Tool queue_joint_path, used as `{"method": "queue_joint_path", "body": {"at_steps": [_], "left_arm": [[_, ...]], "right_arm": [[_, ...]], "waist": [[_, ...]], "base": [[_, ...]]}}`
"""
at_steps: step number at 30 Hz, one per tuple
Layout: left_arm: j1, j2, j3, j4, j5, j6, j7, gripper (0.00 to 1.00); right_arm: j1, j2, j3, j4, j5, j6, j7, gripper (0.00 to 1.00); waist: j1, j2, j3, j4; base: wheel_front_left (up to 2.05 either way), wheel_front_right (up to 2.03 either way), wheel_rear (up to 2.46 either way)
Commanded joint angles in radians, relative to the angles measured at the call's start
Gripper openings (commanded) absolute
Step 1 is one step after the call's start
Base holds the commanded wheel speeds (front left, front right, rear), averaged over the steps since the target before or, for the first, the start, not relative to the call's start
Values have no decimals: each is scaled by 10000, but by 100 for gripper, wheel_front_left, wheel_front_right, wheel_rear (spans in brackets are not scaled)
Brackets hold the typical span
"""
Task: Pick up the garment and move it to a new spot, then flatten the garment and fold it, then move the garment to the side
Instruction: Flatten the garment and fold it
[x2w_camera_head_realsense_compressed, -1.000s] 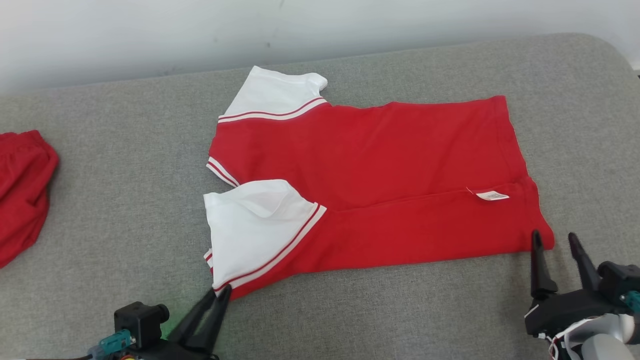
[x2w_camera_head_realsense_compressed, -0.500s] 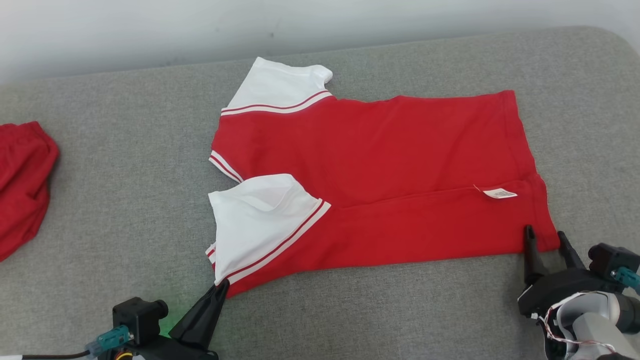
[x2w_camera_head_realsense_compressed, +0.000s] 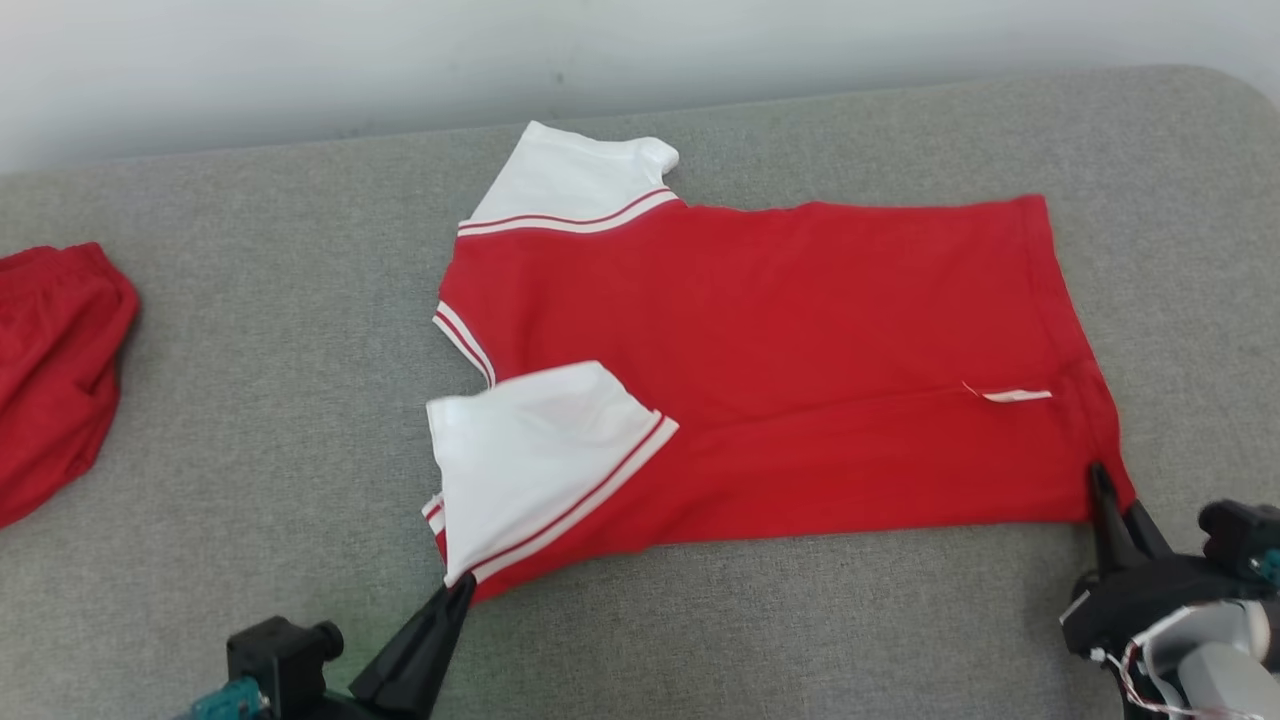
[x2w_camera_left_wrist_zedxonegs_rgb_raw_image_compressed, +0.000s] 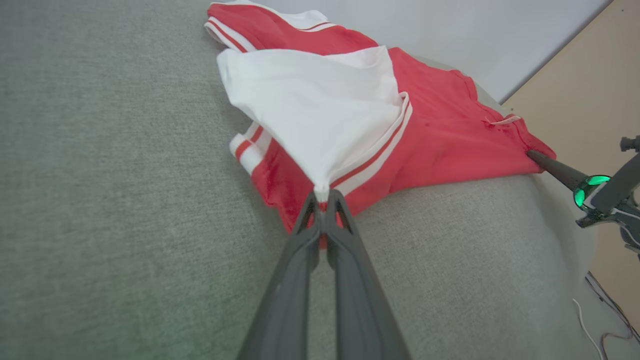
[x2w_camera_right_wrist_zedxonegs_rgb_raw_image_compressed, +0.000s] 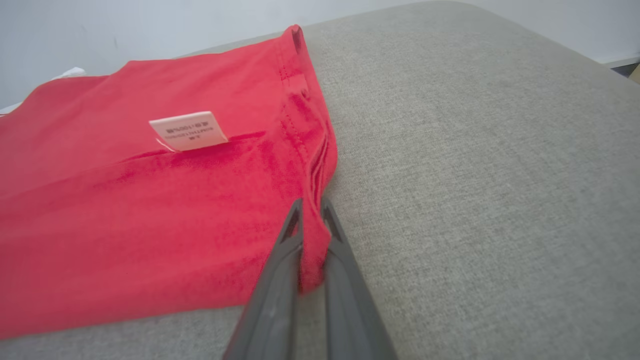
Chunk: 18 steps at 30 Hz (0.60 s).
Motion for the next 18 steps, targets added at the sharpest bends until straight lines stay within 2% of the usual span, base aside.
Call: {"method": "queue_joint_path", "body": {"at_steps": [1,13,18], "left_arm": [[353,66,-38,-268,-39,111,90,0],[1769,379,-77,-2009,-261,700,736,0],[2106,514,-128,-2647,-334,951,1141,0]], "right_arm": [[414,-236,90,-259,256,-11,2,0],[2009,-1306,560,-1879,1533,-11,2,0],[2748,-1987,730,-2431,2141,-11,2,0]], "waist": [[0,0,-74,53],[0,0,-293,259],[0,0,-329,411]], "base": [[0,0,0],[0,0,0],[0,0,0]]}}
